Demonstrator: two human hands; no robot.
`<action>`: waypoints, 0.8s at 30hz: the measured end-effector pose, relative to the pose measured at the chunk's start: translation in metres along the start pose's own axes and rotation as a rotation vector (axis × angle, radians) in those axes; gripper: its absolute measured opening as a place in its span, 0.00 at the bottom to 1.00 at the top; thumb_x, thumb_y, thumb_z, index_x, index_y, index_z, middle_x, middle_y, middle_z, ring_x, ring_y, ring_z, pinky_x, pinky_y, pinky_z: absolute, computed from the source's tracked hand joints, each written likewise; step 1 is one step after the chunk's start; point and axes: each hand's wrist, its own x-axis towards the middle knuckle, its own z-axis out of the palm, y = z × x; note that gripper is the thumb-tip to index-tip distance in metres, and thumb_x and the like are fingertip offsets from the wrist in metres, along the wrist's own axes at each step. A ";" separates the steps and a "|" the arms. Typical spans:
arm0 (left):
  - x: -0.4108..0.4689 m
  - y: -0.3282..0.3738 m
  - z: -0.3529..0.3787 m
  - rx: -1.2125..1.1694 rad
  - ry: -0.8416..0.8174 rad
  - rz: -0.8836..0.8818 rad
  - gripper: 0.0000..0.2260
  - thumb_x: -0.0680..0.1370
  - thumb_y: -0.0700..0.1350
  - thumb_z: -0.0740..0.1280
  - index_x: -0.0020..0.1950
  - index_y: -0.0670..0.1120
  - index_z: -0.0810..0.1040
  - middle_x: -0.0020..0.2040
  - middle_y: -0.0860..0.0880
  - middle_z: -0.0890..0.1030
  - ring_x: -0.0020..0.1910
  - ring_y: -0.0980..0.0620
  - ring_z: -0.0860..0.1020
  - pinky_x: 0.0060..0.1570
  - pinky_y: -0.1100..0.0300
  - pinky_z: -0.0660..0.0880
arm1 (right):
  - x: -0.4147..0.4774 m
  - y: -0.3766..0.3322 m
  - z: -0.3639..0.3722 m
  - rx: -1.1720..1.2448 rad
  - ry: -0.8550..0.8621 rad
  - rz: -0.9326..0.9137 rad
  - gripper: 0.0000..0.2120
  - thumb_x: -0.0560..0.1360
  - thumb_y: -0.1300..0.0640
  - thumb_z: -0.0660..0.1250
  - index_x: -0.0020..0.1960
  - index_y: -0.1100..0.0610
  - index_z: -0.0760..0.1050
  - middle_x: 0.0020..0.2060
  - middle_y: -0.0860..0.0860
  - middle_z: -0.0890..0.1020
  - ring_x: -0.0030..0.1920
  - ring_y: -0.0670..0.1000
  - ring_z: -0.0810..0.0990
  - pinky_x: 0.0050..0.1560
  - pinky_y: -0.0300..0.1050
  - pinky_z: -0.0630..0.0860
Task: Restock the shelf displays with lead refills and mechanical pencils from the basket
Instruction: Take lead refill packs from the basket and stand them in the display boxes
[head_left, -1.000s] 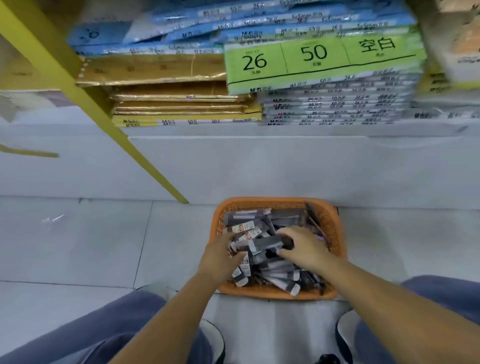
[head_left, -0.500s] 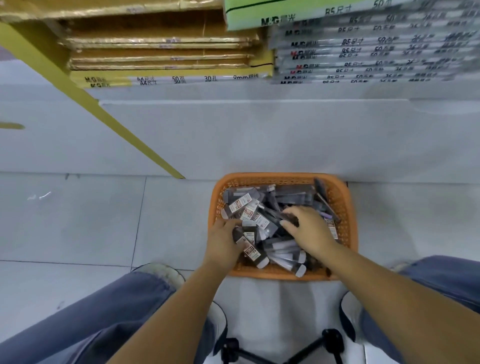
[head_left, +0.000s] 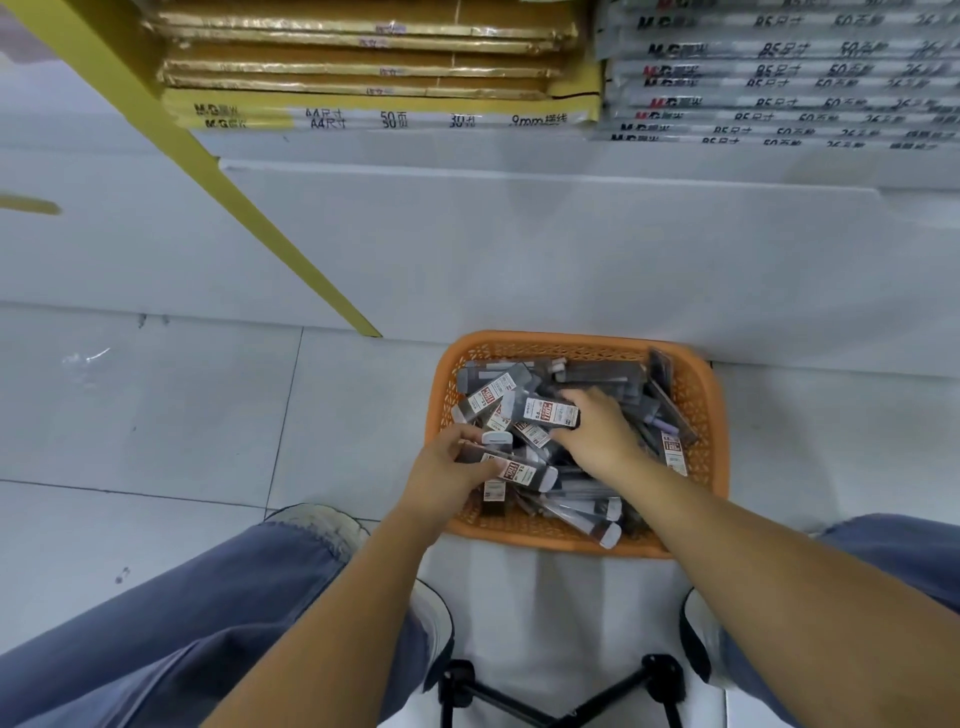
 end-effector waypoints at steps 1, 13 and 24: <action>-0.001 0.001 -0.003 -0.067 -0.003 -0.019 0.12 0.72 0.38 0.77 0.51 0.48 0.79 0.47 0.43 0.86 0.46 0.47 0.86 0.48 0.51 0.83 | 0.000 0.001 -0.002 -0.005 -0.016 0.001 0.17 0.74 0.56 0.71 0.62 0.55 0.75 0.59 0.55 0.76 0.61 0.57 0.74 0.59 0.51 0.72; -0.020 0.026 -0.017 -0.521 -0.175 -0.062 0.09 0.79 0.38 0.68 0.54 0.47 0.85 0.56 0.39 0.85 0.54 0.42 0.84 0.59 0.45 0.79 | -0.022 0.011 -0.040 0.322 -0.023 0.123 0.10 0.78 0.52 0.66 0.57 0.50 0.70 0.46 0.48 0.80 0.45 0.48 0.79 0.44 0.48 0.77; -0.055 0.094 -0.012 -0.445 -0.237 0.111 0.06 0.77 0.39 0.71 0.54 0.44 0.84 0.50 0.37 0.85 0.42 0.43 0.83 0.39 0.54 0.80 | -0.070 -0.036 -0.110 0.730 -0.170 -0.100 0.16 0.63 0.45 0.74 0.51 0.41 0.80 0.48 0.51 0.85 0.51 0.56 0.84 0.52 0.55 0.81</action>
